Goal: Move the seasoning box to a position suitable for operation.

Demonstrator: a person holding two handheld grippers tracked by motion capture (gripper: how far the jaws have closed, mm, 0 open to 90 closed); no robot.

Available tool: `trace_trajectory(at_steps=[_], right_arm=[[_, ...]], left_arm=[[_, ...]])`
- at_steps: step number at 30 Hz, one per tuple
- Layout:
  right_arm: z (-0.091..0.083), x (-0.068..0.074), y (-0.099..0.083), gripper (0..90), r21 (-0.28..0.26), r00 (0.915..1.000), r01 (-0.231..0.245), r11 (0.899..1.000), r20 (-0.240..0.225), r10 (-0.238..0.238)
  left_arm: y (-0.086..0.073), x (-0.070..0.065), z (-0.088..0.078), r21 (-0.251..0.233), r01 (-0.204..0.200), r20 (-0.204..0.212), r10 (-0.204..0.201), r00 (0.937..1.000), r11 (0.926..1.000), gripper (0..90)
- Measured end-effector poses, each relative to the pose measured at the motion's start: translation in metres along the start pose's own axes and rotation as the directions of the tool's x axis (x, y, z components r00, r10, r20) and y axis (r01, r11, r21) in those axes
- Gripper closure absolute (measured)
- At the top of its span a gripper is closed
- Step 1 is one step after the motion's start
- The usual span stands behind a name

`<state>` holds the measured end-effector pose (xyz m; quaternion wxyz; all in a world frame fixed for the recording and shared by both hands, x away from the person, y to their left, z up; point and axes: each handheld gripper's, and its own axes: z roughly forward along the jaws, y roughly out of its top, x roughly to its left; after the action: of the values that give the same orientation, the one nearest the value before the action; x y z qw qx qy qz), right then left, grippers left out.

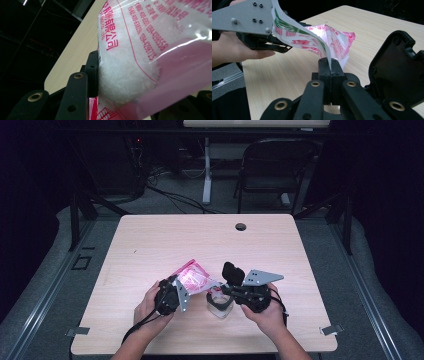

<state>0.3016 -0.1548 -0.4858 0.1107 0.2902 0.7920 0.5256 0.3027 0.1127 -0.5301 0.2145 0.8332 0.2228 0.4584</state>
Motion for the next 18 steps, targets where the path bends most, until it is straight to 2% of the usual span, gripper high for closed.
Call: trace_trajectory(at_steps=[3,7,13,18], right_arm=[[-0.0009,0.0005,-0.0017,90.0,0.002,1.0000,0.000,1.000,0.005,0.000],[-0.0025,0.0021,-0.0035,90.0,0.000,0.9999,0.006,1.000,0.008,-0.006],[-0.0044,0.0029,-0.0062,90.0,0.007,0.9999,0.002,1.000,0.017,-0.003],[-0.0050,0.0030,-0.0077,90.0,0.011,0.9998,-0.001,1.000,0.021,0.001]], left_arm=[[0.0005,-0.0007,0.0001,-0.008,-0.016,-0.011,0.016,0.9998,0.9998,65.4],[0.0018,-0.0013,-0.0003,-0.016,-0.017,-0.013,0.017,0.9998,0.9997,65.4],[0.0033,-0.0017,-0.0009,-0.030,-0.043,-0.039,0.042,0.9983,0.9986,65.4],[0.0037,-0.0029,-0.0016,-0.034,-0.048,-0.055,0.046,0.9974,0.9983,65.4]])
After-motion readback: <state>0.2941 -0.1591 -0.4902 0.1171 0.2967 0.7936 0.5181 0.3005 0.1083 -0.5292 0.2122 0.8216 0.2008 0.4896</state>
